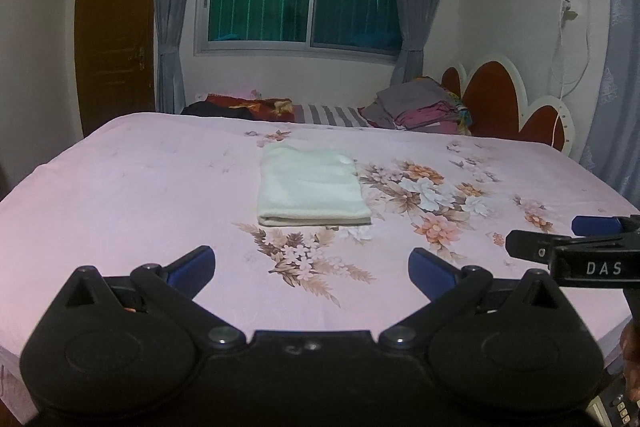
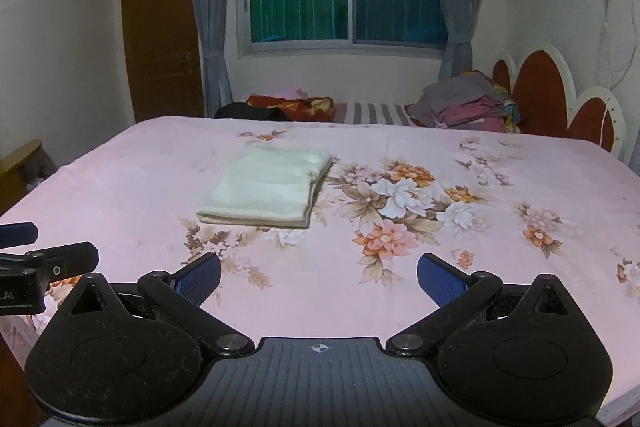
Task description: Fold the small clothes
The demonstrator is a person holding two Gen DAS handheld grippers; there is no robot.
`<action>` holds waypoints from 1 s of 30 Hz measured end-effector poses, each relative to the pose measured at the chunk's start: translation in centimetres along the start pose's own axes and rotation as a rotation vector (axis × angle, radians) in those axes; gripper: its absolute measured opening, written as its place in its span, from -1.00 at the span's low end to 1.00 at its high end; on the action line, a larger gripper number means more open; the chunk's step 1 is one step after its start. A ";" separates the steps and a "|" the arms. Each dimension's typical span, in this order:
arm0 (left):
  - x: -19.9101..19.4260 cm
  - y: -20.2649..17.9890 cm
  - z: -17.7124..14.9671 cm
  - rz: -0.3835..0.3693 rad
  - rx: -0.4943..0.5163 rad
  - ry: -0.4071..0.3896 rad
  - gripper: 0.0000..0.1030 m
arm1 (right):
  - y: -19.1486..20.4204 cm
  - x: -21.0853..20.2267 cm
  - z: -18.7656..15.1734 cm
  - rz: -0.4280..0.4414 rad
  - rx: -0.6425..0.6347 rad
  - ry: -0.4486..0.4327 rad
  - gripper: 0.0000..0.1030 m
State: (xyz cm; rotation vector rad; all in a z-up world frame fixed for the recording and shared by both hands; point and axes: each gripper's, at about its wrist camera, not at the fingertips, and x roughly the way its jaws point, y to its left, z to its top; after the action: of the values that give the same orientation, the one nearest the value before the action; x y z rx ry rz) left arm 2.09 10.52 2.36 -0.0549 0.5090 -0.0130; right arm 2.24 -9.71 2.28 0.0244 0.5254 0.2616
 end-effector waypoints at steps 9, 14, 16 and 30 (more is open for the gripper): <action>-0.2 -0.1 -0.1 -0.007 0.000 0.001 0.99 | -0.1 -0.4 0.1 0.001 -0.002 0.003 1.00; -0.3 -0.1 -0.1 -0.007 0.001 0.002 0.99 | -0.3 -0.6 0.2 0.000 0.001 -0.001 1.00; -0.3 -0.1 -0.1 -0.006 0.001 -0.001 0.99 | -0.3 -0.7 0.3 -0.001 0.004 -0.003 1.00; -0.4 0.1 -0.1 -0.008 0.004 -0.001 0.99 | -0.6 -0.8 0.5 0.003 -0.003 -0.003 1.00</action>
State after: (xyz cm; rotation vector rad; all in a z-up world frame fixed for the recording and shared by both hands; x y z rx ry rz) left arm 1.75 10.59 2.48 -0.0531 0.5078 -0.0219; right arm 1.94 -10.45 3.10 0.0229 0.5218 0.2647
